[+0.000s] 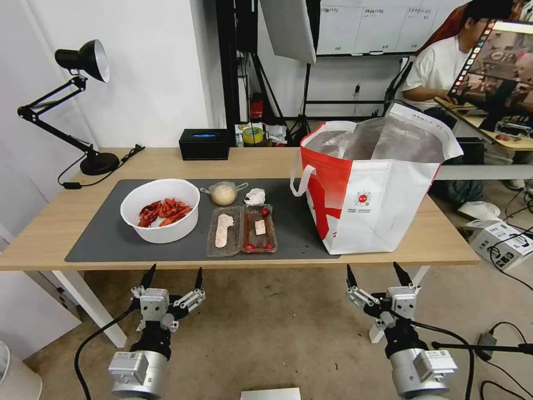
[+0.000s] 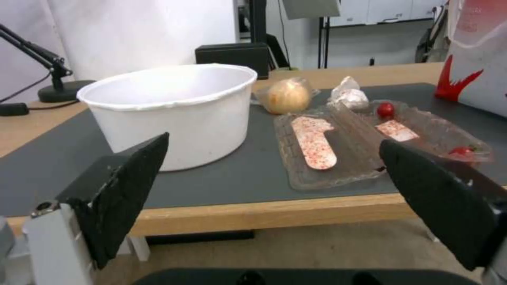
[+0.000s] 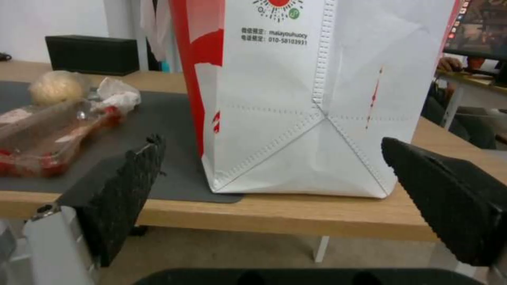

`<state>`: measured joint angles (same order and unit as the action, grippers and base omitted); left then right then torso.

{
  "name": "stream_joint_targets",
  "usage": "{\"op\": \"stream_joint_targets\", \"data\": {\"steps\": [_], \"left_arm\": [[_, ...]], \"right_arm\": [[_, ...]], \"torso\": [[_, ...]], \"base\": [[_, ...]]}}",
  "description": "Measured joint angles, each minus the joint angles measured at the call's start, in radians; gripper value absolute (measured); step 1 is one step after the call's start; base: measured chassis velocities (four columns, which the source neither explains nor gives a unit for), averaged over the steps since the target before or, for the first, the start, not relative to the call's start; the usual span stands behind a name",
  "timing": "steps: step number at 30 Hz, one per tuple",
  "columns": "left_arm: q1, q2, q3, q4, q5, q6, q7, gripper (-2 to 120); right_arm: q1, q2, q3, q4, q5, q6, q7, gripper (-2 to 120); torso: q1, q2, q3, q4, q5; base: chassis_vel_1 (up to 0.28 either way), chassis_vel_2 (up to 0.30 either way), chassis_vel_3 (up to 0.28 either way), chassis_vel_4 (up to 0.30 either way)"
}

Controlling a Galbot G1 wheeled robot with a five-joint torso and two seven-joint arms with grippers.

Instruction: Pick up the trash from the table and place it into the takeout bag.

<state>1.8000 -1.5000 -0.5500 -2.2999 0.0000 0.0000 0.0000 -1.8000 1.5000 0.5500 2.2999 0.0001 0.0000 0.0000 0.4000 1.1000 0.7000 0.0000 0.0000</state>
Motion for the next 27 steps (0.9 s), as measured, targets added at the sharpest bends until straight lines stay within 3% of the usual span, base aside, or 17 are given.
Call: {"op": "stream_joint_targets", "data": {"steps": [24,27], "left_arm": [[0.000,0.000,0.000,0.000,0.000,0.000,0.000,100],[-0.002,0.001,-0.001,-0.001,-0.011,0.010,-0.004,100]], "right_arm": [[0.001,-0.002,0.000,0.000,0.001,-0.001,0.000,100],[0.036,-0.053,-0.002,-0.003,0.046,-0.044,0.003,100]], "torso": [[0.000,0.000,0.000,-0.0001,0.0000],[0.000,0.000,0.000,-0.0001,-0.0001]], "base": [[0.000,0.000,0.000,0.000],[0.000,0.000,0.000,0.000]]}}
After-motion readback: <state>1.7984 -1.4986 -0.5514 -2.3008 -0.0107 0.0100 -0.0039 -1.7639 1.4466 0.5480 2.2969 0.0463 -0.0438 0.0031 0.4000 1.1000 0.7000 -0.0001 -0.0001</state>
